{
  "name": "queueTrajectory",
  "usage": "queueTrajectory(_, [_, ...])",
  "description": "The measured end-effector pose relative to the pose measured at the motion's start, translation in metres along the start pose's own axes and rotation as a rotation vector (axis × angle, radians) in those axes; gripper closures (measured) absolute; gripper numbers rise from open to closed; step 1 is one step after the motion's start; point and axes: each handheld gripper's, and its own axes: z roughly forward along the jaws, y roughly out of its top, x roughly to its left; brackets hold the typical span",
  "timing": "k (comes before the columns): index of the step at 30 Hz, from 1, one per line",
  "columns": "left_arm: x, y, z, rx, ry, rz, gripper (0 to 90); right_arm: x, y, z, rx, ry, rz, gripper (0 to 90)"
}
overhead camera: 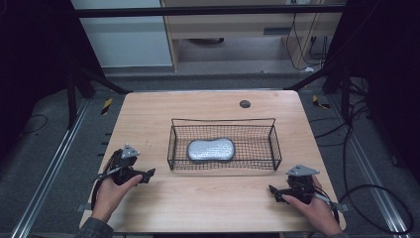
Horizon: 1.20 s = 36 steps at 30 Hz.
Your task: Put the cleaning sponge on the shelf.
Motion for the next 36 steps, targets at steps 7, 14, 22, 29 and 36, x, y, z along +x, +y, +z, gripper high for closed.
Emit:
queueTrajectory(7, [0.008, -0.010, 0.011, 0.024, 0.023, -0.029, 3.6, 0.000, 0.000, 0.000, 0.000, 0.000, 0.000, 0.5])
queueTrajectory(14, [0.018, -0.022, 0.018, 0.038, 0.040, -0.063, 3.5, 0.000, 0.000, 0.000, 0.000, 0.000, 0.000, 0.4])
queueTrajectory(22, [0.025, -0.027, 0.026, 0.035, 0.053, -0.090, 3.4, 0.000, 0.000, 0.000, 0.000, 0.000, 0.000, 0.4])
queueTrajectory(29, [0.029, -0.026, 0.034, 0.022, 0.049, -0.101, 2.3, 0.000, 0.000, 0.000, 0.000, 0.000, 0.000, 0.4])
queueTrajectory(36, [0.033, -0.030, 0.038, -0.035, 0.055, -0.113, 0.0, 0.000, 0.000, 0.000, 0.001, 0.000, 0.000, 0.4])
